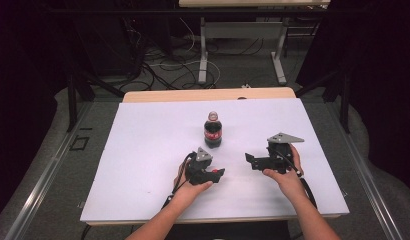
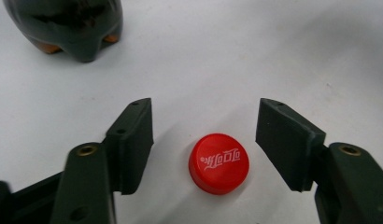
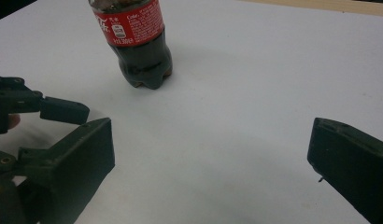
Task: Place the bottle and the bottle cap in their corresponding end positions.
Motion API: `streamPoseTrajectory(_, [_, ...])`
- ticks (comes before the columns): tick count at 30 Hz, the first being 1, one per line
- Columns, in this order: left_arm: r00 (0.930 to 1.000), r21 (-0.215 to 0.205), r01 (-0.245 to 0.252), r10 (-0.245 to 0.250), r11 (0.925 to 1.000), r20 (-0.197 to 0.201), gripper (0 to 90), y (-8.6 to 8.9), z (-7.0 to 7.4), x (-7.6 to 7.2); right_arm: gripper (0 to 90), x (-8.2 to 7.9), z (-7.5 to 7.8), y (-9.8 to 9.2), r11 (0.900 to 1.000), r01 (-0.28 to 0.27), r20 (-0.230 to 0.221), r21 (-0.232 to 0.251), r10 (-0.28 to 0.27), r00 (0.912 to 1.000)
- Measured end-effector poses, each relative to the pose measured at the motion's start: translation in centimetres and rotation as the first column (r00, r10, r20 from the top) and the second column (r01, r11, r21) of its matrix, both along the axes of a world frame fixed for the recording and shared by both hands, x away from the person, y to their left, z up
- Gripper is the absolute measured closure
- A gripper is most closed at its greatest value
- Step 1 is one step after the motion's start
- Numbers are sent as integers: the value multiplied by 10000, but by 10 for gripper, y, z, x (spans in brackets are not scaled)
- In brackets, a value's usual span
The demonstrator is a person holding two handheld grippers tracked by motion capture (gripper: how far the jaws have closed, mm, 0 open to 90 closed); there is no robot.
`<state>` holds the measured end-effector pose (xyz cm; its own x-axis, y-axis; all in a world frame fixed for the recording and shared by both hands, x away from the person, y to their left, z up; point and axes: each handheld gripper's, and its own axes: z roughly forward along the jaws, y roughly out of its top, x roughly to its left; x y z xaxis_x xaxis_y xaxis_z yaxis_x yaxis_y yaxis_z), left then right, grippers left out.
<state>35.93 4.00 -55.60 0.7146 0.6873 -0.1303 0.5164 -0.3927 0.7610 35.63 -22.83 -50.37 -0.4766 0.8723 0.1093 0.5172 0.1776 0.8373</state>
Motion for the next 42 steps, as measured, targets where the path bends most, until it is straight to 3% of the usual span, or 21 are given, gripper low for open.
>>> streamPoseTrajectory(3, [9999, -44, -114, 115, 9999, 75, 298, 6, 9, 2, 2, 0, 0, -1, 10000, 27, -1, 10, -27, 10000])
streamPoseTrajectory(6, [9996, -393, -222, 229, 9990, 192, 292, 16, 21, 1, 2, 0, 0, -2, 10000, 15, -3, 53, -15, 10000])
streamPoseTrajectory(10, [9989, -593, -442, 451, 9973, 130, 277, 39, 37, 0, 2, 0, 0, -4, 10000, 63, 6, 27, -63, 10000])
streamPoseTrajectory(13, [9963, -457, -678, 701, 9967, 490, 261, 57, 46, -1, 3, 0, 0, -5, 9999, 107, 23, 40, -107, 9999])
streamPoseTrajectory(17, [9895, -637, -1023, 1081, 9927, 961, 241, 82, 57, 0, 2, 0, 0, -5, 9999, 156, -37, 18, -156, 9999])
streamPoseTrajectory(20, [9801, -798, -1564, 1647, 9845, 1107, 233, 103, 61, 2, 3, 1, -2, -6, 9999, 143, 22, 19, -143, 9999])
streamPoseTrajectory(23, [9711, -1025, -2196, 2275, 9702, 722, 234, 126, 60, 7, 3, 1, -3, -7, 9998, 196, 62, -50, -195, 9998])
streamPoseTrajectory(25, [9596, -1080, -2661, 2739, 9579, 650, 223, 139, 56, 8, 2, 1, -4, -8, 9998, 187, 79, -99, -187, 9998])
streamPoseTrajectory(28, [9479, -1376, -3071, 3155, 9417, 431, 144, 156, 49, 10, 3, 2, -6, -11, 9996, 277, 23, -65, -277, 9996])
streamPoseTrajectory(31, [9391, -1299, -3359, 3423, 9329, 301, 63, 166, 44, 11, 2, 3, -10, -14, 9989, 457, 26, -122, -457, 9990])
streamPoseTrajectory(34, [9366, -1436, -3407, 3487, 9291, 338, 12, 174, 40, 10, 2, 5, -15, -19, 9981, 559, 65, -253, -557, 9984])
streamPoseTrajectory(42, [9196, -1501, -3821, 3912, 9119, 358, 3, 190, 33, 9, 2, 7, -21, -27, 9965, 800, -23, -256, -801, 9968])
